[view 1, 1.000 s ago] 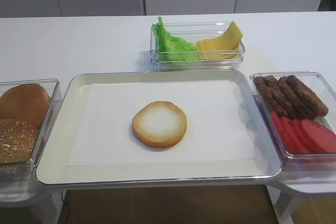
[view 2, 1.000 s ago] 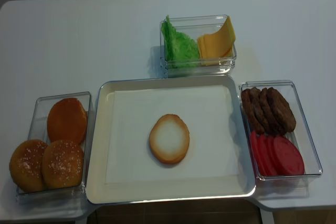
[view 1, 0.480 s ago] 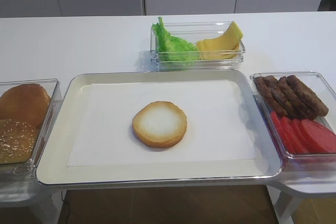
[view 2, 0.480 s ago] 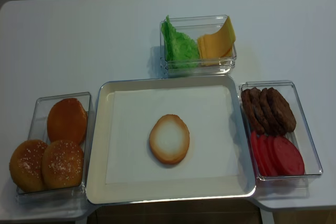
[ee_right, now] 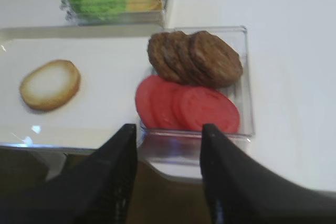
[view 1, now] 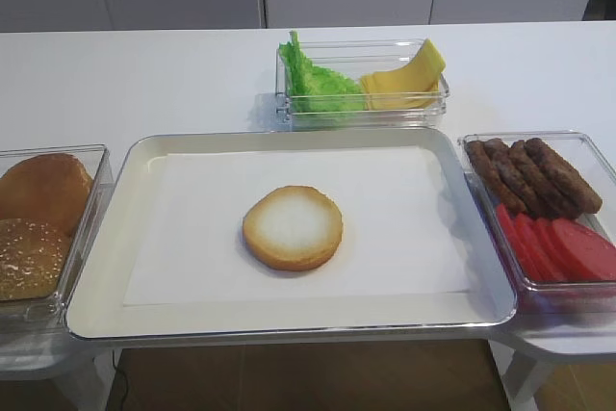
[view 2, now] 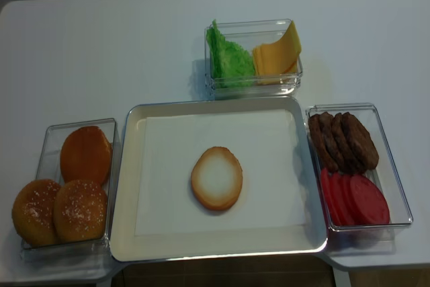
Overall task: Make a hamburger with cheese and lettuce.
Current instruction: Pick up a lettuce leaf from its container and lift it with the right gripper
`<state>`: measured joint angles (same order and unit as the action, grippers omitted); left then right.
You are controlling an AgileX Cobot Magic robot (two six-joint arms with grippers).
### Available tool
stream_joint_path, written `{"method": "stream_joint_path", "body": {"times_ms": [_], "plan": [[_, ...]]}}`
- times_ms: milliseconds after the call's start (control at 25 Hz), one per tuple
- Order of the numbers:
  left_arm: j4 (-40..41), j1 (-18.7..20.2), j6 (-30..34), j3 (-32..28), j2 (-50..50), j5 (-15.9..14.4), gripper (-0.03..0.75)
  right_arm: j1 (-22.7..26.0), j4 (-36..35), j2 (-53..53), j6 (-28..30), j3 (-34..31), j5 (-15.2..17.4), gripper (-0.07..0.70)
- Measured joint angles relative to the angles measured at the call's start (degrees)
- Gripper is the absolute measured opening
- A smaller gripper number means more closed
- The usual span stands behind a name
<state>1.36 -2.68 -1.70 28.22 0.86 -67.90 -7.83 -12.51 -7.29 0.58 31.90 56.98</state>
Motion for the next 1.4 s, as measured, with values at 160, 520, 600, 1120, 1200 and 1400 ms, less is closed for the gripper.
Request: {"method": "stream_joint_path", "body": {"times_ms": [160,520,600,1120,1200,1400], "plan": [[0.00,0.00,0.00,0.00,0.00,0.00,0.433,0.00,-6.15,-8.88,-0.12,2.80,-9.48,0.342],[0.00,0.00,0.00,0.00,0.00,0.00,0.433,0.00,-16.82,-39.35,13.09,16.51,-19.30,0.477],[0.00,0.00,0.00,0.00,0.00,0.00,0.433,0.00,-20.49,-46.49,16.35,20.82,-19.67,0.480],[0.00,0.00,0.00,0.00,0.00,0.00,0.433,-0.14,-42.94,-90.71,35.51,51.14,-13.92,0.480],[0.00,0.00,0.00,0.00,0.00,0.00,0.433,-0.86,-43.65,-96.28,35.78,56.27,-13.64,0.480],[0.00,0.00,0.00,0.00,0.00,0.00,0.433,-5.14,-43.86,-107.73,35.87,67.01,-13.64,0.480]]}}
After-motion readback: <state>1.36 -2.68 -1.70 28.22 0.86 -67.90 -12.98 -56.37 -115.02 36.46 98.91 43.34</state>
